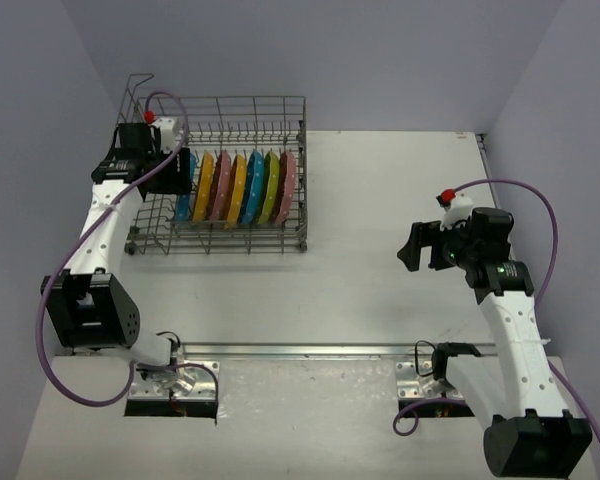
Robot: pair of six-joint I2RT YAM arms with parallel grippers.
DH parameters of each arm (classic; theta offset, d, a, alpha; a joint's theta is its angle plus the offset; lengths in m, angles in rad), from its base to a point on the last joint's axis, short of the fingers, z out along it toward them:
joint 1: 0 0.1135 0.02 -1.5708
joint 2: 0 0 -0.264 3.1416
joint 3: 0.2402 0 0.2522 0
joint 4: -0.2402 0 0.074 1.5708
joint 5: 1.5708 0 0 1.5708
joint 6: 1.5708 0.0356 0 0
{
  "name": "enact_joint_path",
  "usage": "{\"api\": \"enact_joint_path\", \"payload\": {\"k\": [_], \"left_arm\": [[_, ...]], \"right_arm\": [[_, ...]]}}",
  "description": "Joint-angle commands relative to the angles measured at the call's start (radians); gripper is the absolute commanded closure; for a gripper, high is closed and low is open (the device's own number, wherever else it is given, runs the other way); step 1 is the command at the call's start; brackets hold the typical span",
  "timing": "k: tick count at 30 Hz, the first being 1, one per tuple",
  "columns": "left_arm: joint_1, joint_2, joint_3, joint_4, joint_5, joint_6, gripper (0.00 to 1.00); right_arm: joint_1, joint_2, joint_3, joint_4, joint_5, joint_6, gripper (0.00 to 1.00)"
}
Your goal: Unload the plates from the dish rack
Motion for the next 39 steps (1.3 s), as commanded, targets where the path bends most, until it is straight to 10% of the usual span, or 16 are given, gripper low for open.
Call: {"api": "enact_joint_path", "payload": {"k": [1, 24, 31, 39], "left_arm": [[0.007, 0.069, 0.031, 0.06, 0.008, -0.021, 0.42], [0.006, 0.196, 0.012, 0.152, -0.026, -0.027, 0.71], [0.008, 0.155, 0.049, 0.118, -0.038, -0.028, 1.0], [0.008, 0.087, 0.166, 0.052, -0.069, -0.032, 1.0]], "right_arm": [[-0.005, 0.0, 0.013, 0.012, -0.007, -0.005, 0.01], [-0.005, 0.012, 0.007, 0.02, 0.001, -0.001, 0.01], [-0.005, 0.009, 0.021, 0.013, -0.006, 0.005, 0.01], [-0.005, -0.013, 0.021, 0.028, -0.02, 0.026, 0.01]]}}
